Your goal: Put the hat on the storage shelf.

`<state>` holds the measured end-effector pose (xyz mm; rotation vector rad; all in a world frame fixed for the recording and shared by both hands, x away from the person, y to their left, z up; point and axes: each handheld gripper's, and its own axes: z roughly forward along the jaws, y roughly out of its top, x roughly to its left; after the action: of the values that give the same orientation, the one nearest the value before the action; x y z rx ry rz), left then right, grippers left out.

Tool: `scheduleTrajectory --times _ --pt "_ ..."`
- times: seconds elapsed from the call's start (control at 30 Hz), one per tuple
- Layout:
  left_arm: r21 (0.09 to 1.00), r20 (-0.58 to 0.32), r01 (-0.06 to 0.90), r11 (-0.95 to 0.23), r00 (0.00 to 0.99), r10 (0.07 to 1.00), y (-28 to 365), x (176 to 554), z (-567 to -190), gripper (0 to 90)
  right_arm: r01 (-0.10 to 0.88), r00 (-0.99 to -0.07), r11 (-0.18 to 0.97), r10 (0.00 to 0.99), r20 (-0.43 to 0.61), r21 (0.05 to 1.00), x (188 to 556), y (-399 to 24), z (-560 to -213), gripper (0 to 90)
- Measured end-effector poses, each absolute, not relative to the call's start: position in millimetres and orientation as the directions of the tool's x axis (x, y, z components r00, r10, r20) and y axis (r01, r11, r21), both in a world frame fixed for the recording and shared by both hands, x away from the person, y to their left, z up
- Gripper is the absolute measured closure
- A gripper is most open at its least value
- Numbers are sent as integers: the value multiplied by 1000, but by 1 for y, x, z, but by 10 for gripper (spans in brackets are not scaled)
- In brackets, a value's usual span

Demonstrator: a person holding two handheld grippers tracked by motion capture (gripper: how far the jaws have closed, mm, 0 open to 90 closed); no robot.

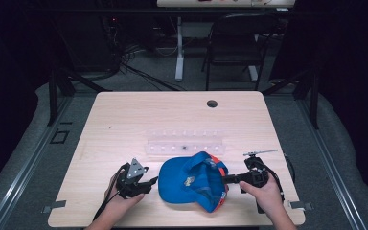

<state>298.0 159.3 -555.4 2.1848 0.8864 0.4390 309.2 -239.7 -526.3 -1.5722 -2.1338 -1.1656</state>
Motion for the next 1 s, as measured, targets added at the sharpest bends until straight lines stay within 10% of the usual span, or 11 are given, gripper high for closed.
scheduleTrajectory --times 1.0 --pt "733 42 459 -501 705 708 158 297 -556 467 961 -260 157 797 545 229 333 -233 -465 779"
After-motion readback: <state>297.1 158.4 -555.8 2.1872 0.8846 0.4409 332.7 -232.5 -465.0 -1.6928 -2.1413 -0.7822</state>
